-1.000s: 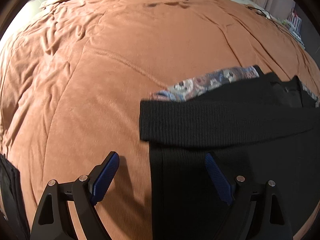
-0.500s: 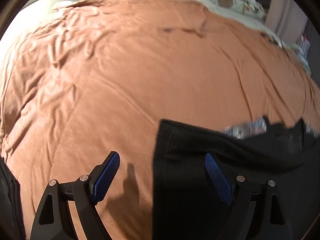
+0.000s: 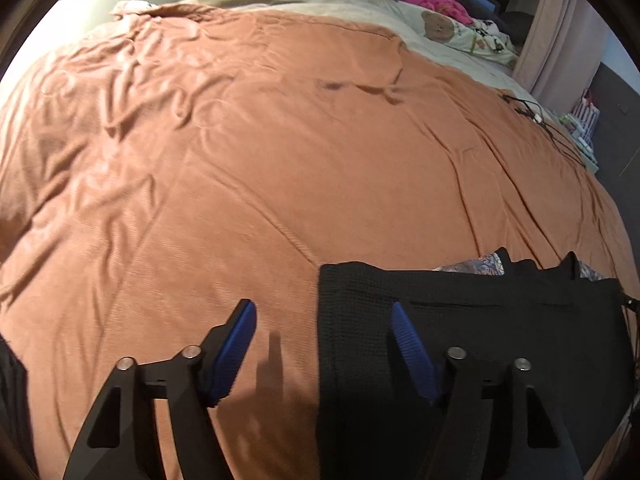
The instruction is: Fold small clothes
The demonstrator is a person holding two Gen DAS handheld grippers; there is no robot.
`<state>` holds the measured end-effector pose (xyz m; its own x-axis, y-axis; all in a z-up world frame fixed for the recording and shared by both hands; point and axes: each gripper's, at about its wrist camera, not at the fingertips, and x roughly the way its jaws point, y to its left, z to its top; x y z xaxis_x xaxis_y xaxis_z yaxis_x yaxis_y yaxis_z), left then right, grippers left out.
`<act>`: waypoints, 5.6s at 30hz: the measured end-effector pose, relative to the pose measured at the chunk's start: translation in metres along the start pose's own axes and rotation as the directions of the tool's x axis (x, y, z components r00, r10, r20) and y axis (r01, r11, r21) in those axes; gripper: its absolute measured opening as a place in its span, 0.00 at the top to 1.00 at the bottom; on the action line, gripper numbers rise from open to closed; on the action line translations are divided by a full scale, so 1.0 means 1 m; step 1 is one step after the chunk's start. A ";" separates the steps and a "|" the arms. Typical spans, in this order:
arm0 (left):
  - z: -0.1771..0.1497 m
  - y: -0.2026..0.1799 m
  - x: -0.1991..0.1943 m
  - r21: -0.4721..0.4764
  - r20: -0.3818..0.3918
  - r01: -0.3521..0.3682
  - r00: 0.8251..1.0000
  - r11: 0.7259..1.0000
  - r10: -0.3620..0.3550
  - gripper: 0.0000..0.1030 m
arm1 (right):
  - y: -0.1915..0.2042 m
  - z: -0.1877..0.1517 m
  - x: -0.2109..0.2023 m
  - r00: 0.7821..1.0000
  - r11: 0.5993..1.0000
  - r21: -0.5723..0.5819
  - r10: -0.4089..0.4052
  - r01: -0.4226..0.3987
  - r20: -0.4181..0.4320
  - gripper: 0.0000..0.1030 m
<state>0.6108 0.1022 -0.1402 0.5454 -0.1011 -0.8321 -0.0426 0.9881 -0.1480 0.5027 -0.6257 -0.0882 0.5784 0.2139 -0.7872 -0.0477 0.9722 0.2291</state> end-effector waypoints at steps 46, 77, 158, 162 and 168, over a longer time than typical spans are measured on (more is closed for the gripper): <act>0.037 0.020 0.028 -0.080 0.013 0.003 1.000 0.997 -0.002 0.94 | 0.033 0.044 0.005 0.996 0.998 -0.024 -0.063 0.065 0.069 0.98; -0.019 0.024 -0.076 -0.239 0.059 0.034 0.998 0.971 -0.020 0.34 | 0.030 0.004 -0.072 0.996 0.998 0.027 0.055 -0.057 0.072 0.51; -0.273 0.017 -0.202 -0.460 0.225 0.334 0.940 0.823 -0.256 0.36 | -0.001 -0.299 -0.181 0.914 0.872 0.329 0.266 -0.363 0.306 0.26; -0.267 0.018 -0.179 -0.492 0.192 0.334 0.942 0.804 -0.274 0.36 | -0.009 -0.295 -0.166 0.917 0.846 0.388 0.255 -0.365 0.306 0.31; -0.258 0.015 -0.148 -0.524 0.149 0.319 0.947 0.790 -0.284 0.40 | -0.018 -0.295 -0.149 0.912 0.792 0.470 0.256 -0.388 0.322 0.44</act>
<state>0.3131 0.1024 -0.1572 0.6534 -0.3590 -0.6665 -0.2981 0.6873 -0.6624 0.1775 -0.6466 -0.1438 0.7770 0.4133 -0.4748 0.1205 0.6427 0.7566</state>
